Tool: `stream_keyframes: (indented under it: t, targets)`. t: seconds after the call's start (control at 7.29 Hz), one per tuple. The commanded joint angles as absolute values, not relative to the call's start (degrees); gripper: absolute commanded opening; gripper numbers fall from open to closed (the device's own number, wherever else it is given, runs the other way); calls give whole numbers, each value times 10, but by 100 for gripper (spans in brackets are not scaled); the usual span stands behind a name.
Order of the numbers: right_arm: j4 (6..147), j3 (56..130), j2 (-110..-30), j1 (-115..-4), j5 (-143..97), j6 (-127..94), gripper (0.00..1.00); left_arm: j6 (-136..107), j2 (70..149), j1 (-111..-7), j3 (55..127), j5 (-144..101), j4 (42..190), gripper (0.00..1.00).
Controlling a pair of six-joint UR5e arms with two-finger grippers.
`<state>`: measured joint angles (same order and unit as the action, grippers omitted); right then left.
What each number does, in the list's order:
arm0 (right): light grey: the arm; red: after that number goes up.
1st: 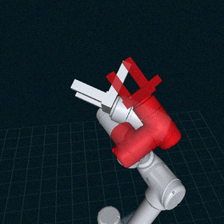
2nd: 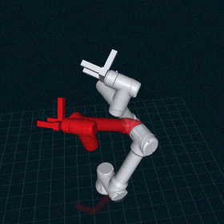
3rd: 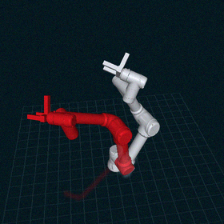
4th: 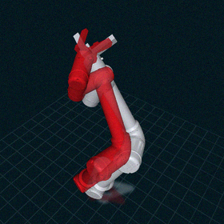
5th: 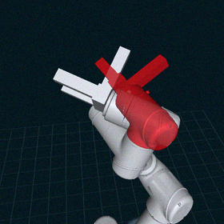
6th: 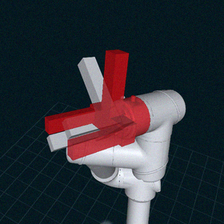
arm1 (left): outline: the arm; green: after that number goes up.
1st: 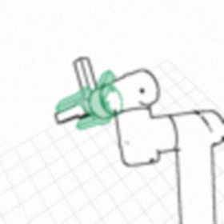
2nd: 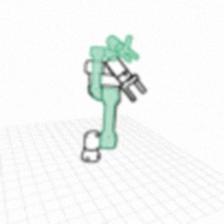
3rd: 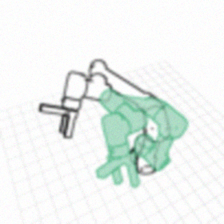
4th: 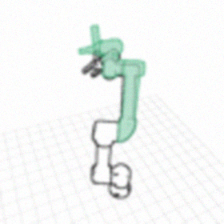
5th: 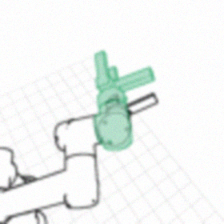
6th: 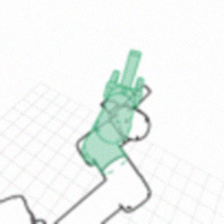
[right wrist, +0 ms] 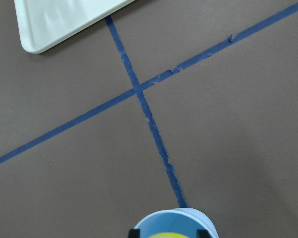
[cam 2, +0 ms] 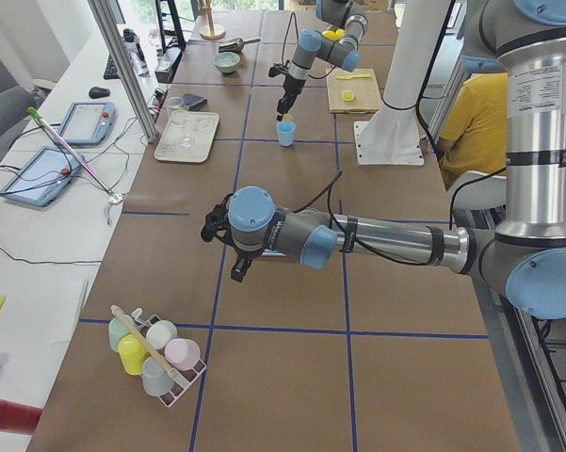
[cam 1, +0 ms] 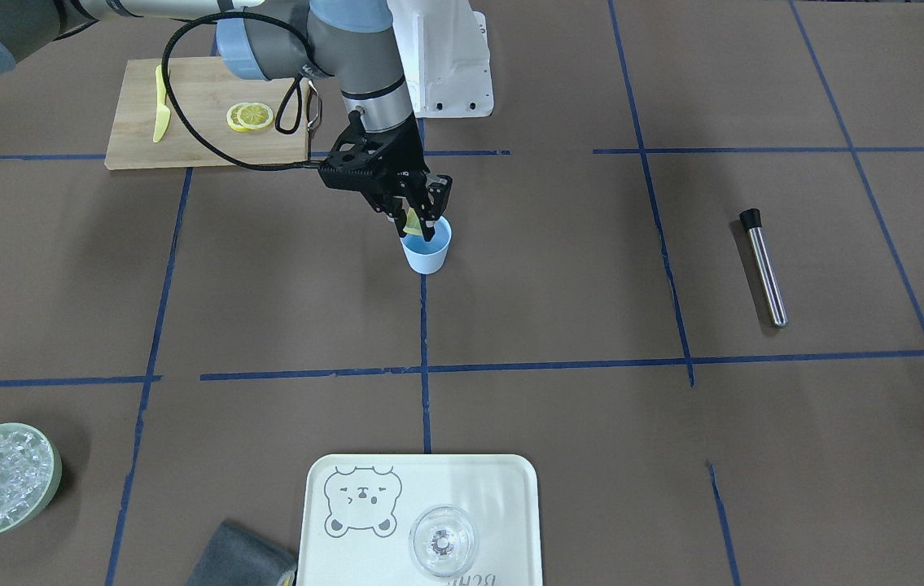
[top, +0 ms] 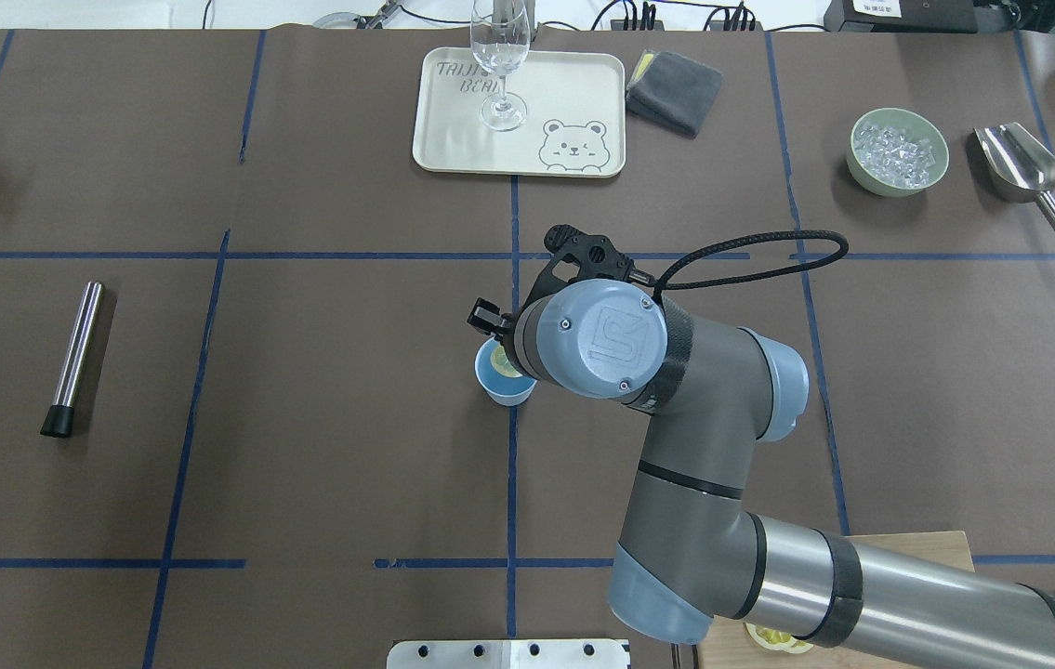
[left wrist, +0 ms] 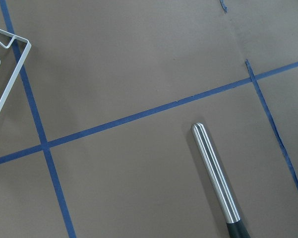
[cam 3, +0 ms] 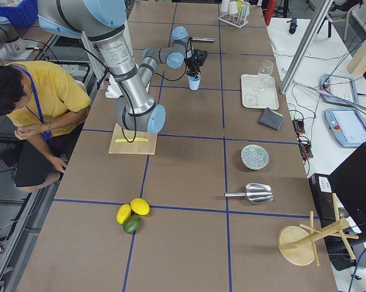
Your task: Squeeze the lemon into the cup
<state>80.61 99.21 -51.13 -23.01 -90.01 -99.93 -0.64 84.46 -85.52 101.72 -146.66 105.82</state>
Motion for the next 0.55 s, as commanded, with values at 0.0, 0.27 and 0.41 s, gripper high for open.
stream_keyframes:
  t: [0.0,0.27,0.41]
  targets:
    - [804,987,-514,-223,-904,-999,68,-6,845,-853,1016,-1467,1059,100]
    - [803,990,-512,-223,-905,-998,86,-103,855,-826,1014,-1466,1104,100]
    - [803,1000,-512,-224,-906,-997,99,-185,863,-784,999,-1460,1185,100]
